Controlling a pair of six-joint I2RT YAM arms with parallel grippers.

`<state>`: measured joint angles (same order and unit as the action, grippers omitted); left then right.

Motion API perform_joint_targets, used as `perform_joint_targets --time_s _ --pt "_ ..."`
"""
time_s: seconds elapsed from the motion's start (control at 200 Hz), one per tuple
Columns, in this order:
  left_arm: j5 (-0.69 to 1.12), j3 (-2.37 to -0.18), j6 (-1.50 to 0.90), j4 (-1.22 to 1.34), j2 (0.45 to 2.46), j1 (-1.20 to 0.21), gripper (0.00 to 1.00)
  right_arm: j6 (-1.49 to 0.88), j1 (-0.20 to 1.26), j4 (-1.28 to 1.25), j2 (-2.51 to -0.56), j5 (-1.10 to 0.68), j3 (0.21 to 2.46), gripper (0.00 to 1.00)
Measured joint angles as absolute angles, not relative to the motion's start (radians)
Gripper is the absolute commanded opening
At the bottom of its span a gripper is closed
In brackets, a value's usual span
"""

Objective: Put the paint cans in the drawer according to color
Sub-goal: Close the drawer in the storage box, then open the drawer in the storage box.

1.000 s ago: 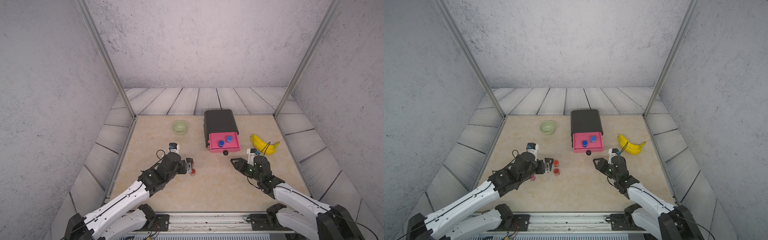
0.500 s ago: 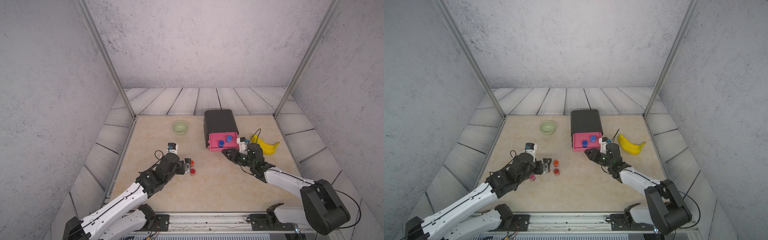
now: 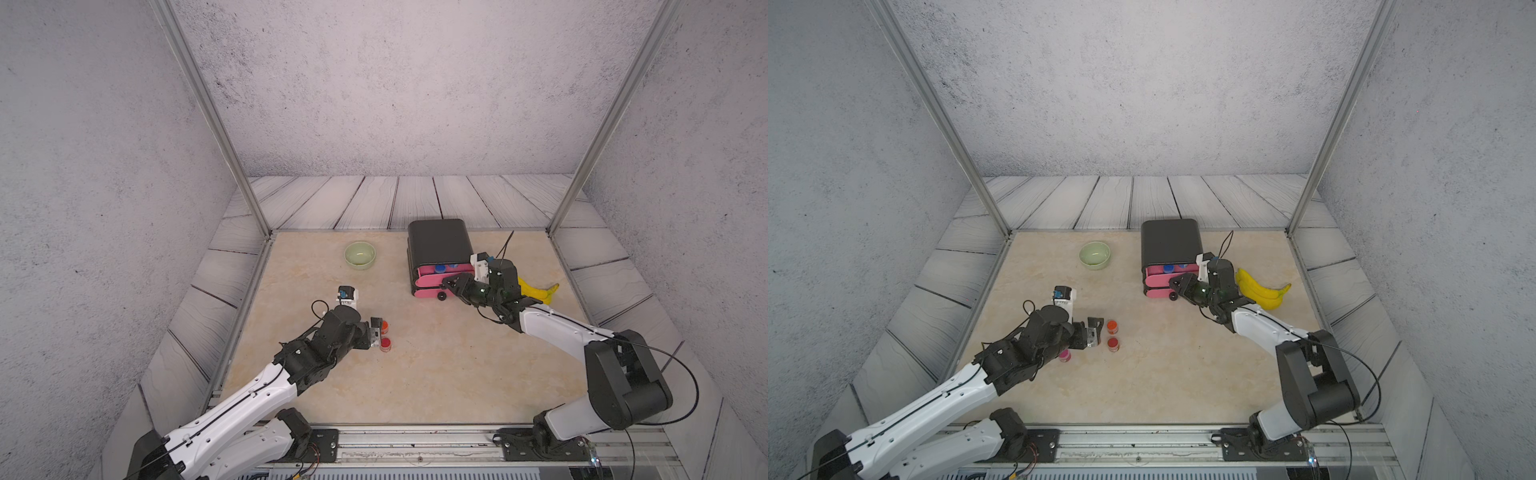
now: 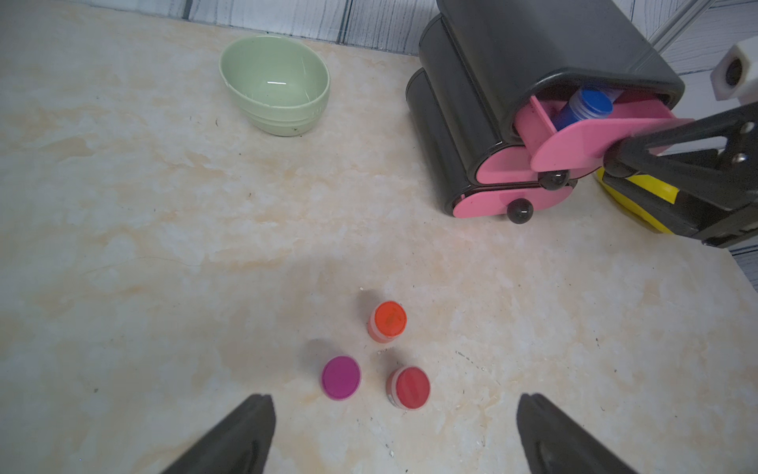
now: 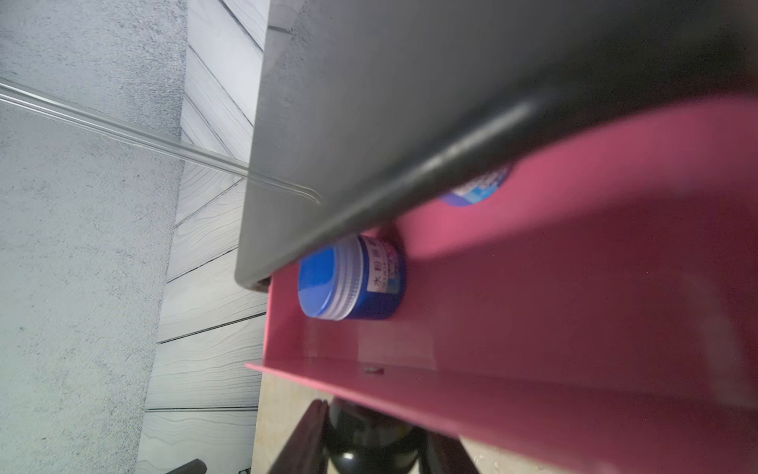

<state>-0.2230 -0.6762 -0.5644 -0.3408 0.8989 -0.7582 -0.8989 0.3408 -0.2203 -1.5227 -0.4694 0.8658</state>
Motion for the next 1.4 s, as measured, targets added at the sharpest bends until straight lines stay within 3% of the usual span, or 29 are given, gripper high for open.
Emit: perform_joint_targets --time_s 0.565,0.701,1.021,1.171,1.306,1.396 --pt "-0.241 -0.693 -0.548 -0.342 0.909 -0.754 0.99 -0.906 0.292 -0.201 -1.666 -0.518 1.015 0.42" --pt "-0.241 -0.695 -0.542 -0.342 0.914 -0.754 0.99 -0.883 0.284 -0.197 -1.660 -0.530 1.008 0.48" --pt "-0.259 -0.698 -0.538 -0.346 0.913 -0.754 0.99 -0.817 0.267 -0.189 -1.303 -0.524 0.684 0.59" --pt "-0.270 -0.698 -0.542 -0.316 0.932 -0.754 0.99 -0.881 0.267 -0.283 -1.324 -0.520 0.570 0.57" --pt "-0.268 -0.698 -0.548 -0.302 0.970 -0.754 0.99 -0.926 0.267 -0.328 -1.452 -0.522 0.604 0.44" --pt "-0.266 -0.698 -0.551 -0.303 0.982 -0.754 0.99 -0.949 0.267 -0.372 -1.518 -0.524 0.637 0.43"
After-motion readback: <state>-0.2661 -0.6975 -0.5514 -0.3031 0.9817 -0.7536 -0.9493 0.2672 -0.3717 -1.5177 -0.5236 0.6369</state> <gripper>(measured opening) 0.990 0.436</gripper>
